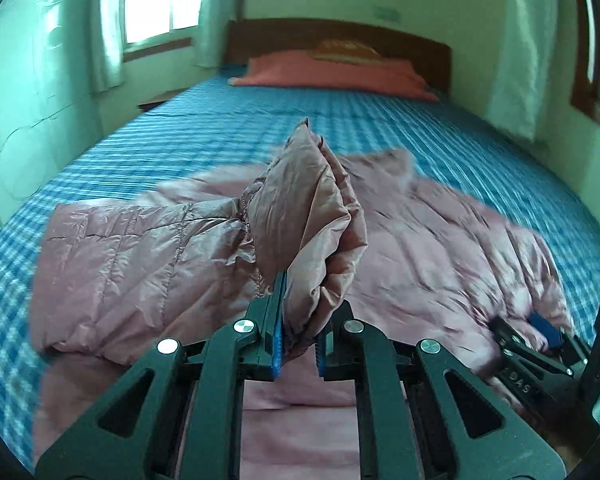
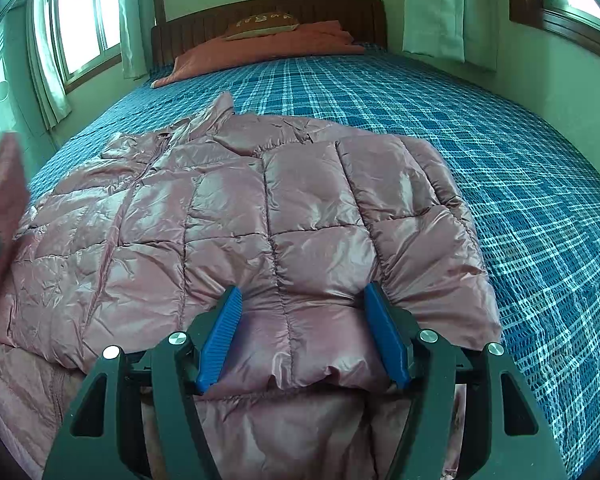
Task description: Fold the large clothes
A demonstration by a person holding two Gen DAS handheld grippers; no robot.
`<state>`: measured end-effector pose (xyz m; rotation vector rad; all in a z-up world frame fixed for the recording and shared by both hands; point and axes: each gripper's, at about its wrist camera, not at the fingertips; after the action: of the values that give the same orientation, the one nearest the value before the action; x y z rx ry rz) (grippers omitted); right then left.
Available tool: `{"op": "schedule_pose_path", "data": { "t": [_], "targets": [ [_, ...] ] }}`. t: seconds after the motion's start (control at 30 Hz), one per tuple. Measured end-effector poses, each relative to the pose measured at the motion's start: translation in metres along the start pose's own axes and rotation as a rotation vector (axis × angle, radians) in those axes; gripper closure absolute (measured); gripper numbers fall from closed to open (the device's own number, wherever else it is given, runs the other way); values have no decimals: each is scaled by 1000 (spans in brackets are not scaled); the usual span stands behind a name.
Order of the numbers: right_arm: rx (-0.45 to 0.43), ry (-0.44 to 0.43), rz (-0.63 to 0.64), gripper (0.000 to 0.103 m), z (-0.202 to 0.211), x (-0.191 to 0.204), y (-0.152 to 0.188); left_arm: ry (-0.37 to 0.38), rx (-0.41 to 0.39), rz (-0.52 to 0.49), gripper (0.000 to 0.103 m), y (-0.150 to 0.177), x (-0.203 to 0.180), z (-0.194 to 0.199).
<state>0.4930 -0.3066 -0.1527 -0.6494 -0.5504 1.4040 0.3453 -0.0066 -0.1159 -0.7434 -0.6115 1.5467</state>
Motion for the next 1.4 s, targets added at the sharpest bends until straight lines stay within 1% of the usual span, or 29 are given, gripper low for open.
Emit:
{"op": "schedule_pose_path", "data": {
  "t": [0.07,0.1,0.13,0.2,0.3,0.4,0.43,0.5,0.6,0.7,0.8,0.9,0.93,0.97,1.07,1.1,1.17,1.2,1.23,1.27,1.37,1.4],
  "targets": [
    [0,-1,-1,39,0,0,0,0,17,-36,85,12,-17,-4],
    [0,-1,0,39,0,0,-1,0,22,-49,78,15,-21,-5],
    [0,-1,0,39,0,0,0,-2,26,-59,73,18,-24,-8],
    [0,0,-1,39,0,0,0,10,29,-67,57,23,-27,-4],
    [2,2,1,39,0,1,0,25,1,-82,48,26,-29,10],
    [6,9,6,39,0,3,-1,33,-13,-101,42,30,-26,30],
    [8,12,9,39,0,3,-2,35,-16,-98,41,26,-29,27],
    [18,23,16,39,1,6,-4,48,-19,-80,39,25,-18,43],
    [27,35,16,39,10,12,-11,31,-42,-59,36,23,6,62],
    [-7,-22,-9,39,30,26,-19,-22,-58,-28,35,18,40,70],
    [0,-122,-17,39,37,55,-28,-117,-73,-13,35,15,76,66],
    [13,-205,-20,39,33,85,-35,-197,-61,27,35,12,113,57],
    [23,-233,-27,38,29,96,-38,-214,-60,40,35,11,122,56],
    [27,-245,-32,34,27,101,-38,-226,-59,50,35,11,129,56],
    [71,-292,-39,33,10,125,-39,-261,-52,85,35,10,151,53],
    [83,-300,-29,34,5,129,-40,-268,-49,90,35,8,156,52],
    [97,-318,21,83,0,143,-39,-274,-42,101,35,7,163,50],
    [92,-314,32,86,2,146,-38,-276,-41,107,35,7,166,49],
    [77,-313,40,92,6,146,-39,-277,-43,113,35,7,168,49],
    [56,-315,43,95,12,143,-41,-279,-47,118,35,6,170,50],
    [7,-301,13,95,27,123,-48,-277,-57,131,35,2,175,49],
    [-13,-286,2,95,32,111,-52,-279,-61,135,35,1,176,49]
  ]
}}
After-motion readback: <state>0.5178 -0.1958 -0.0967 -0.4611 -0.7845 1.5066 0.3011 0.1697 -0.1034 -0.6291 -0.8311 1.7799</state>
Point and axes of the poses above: each gripper's, at about its wrist camera, not at the fingertips, and z roughly against the way its jaws point, x to its left, y to its underside, and after that the axes turned 7 degrees about z, right-handed
